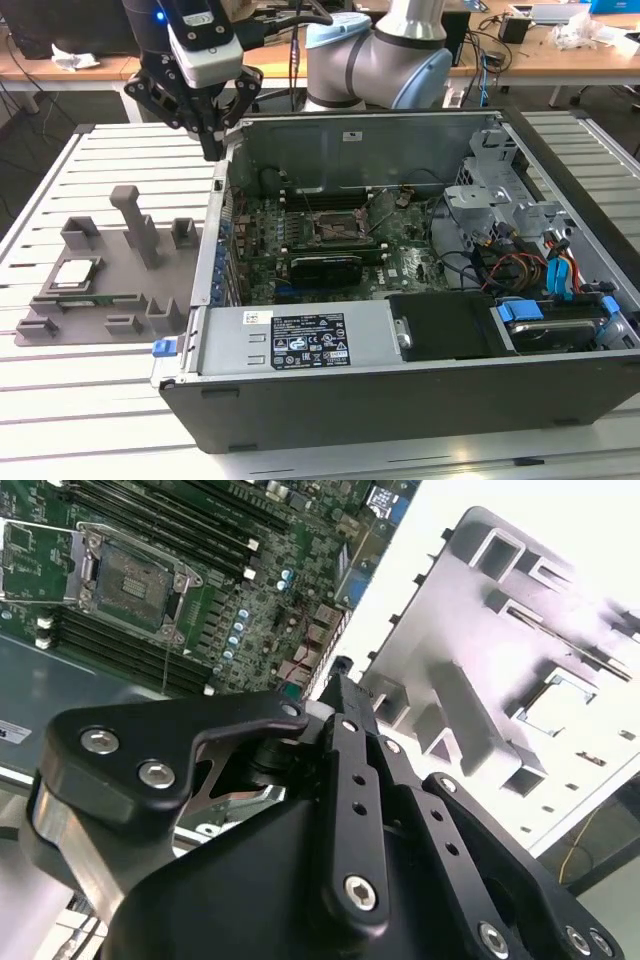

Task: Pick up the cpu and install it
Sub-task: 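Reach for the cpu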

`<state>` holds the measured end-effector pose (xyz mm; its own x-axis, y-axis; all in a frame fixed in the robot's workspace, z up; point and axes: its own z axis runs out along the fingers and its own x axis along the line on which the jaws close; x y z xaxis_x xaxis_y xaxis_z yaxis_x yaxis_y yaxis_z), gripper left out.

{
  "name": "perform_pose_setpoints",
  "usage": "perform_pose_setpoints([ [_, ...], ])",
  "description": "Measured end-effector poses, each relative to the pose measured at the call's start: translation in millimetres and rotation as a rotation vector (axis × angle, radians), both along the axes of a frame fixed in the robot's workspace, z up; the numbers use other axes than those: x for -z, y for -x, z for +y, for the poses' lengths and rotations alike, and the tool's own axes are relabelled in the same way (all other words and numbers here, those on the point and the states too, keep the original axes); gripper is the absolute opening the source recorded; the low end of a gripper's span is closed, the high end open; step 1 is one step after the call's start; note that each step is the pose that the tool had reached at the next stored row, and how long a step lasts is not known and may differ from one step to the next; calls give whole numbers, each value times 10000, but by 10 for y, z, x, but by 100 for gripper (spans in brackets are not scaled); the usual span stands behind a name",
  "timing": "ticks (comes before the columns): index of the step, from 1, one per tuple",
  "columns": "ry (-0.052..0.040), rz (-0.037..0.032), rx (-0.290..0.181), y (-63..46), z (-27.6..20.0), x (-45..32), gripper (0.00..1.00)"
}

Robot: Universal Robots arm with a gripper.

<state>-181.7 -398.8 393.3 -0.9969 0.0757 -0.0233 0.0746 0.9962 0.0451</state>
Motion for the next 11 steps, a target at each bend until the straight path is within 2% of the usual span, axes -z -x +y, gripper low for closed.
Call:
perform_pose_setpoints([
  [11,0,0,0,136,0,0,11],
])
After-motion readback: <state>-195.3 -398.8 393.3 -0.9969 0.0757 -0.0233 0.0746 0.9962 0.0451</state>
